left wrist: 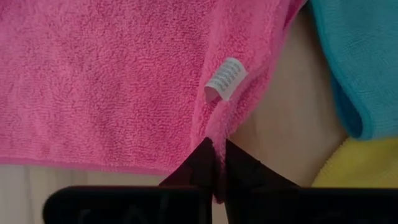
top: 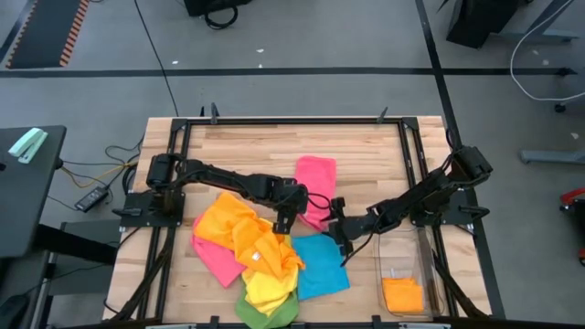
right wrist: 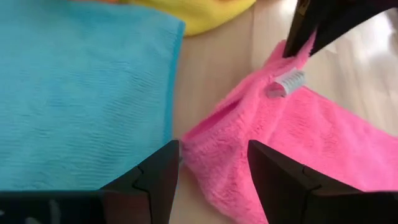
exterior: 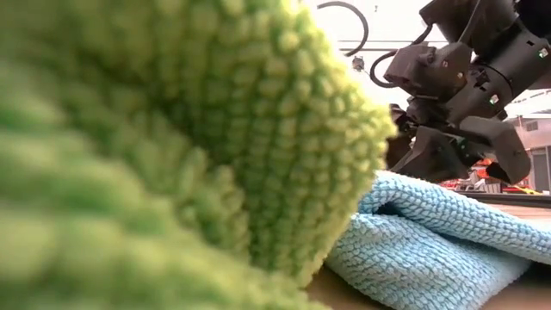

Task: Fold microfiber towels
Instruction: Fold the pink towel

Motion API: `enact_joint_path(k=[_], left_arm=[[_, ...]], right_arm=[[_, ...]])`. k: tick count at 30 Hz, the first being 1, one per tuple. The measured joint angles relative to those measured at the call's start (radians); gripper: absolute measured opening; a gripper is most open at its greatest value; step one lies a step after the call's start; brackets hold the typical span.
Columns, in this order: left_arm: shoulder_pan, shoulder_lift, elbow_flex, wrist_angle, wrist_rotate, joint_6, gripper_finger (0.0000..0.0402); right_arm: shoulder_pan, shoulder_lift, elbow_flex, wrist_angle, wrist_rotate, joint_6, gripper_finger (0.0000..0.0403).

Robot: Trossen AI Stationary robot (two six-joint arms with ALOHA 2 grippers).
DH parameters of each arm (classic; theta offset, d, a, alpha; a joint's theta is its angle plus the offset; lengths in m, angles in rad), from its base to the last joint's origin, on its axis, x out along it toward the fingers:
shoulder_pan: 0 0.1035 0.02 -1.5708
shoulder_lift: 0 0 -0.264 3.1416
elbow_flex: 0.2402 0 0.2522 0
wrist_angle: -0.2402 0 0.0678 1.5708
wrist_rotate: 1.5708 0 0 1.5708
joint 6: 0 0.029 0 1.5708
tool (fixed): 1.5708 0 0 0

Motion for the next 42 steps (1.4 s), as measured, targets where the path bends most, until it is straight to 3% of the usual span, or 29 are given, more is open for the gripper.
enact_joint_path(k=[5,12,17,25,37,42], left_arm=[[0.0,0.0,0.0,-0.001,0.0,-0.002,0.0007],[-0.001,0.0,0.0,0.0,0.0,-0.015,0.0028],[-0.001,0.0,0.0,0.004,0.0,-0.022,0.0012],[-0.001,0.0,0.0,0.004,0.001,-0.035,0.0025],[-0.02,0.0,0.0,-0.013,0.001,-0.023,0.0009],[-0.021,0.001,0.0,-0.013,0.001,-0.026,0.003]], right_arm=[[0.0,0.0,0.0,-0.018,0.001,-0.003,0.0206],[0.028,0.0,0.0,-0.017,0.057,-0.006,0.0264],[0.045,0.064,0.006,0.037,0.093,-0.013,0.0287],[0.044,0.192,0.096,0.074,0.19,-0.062,0.0283],[0.043,0.155,0.101,-0.053,0.292,-0.002,0.028],[0.044,0.155,0.101,-0.022,0.286,0.0,0.0253]])
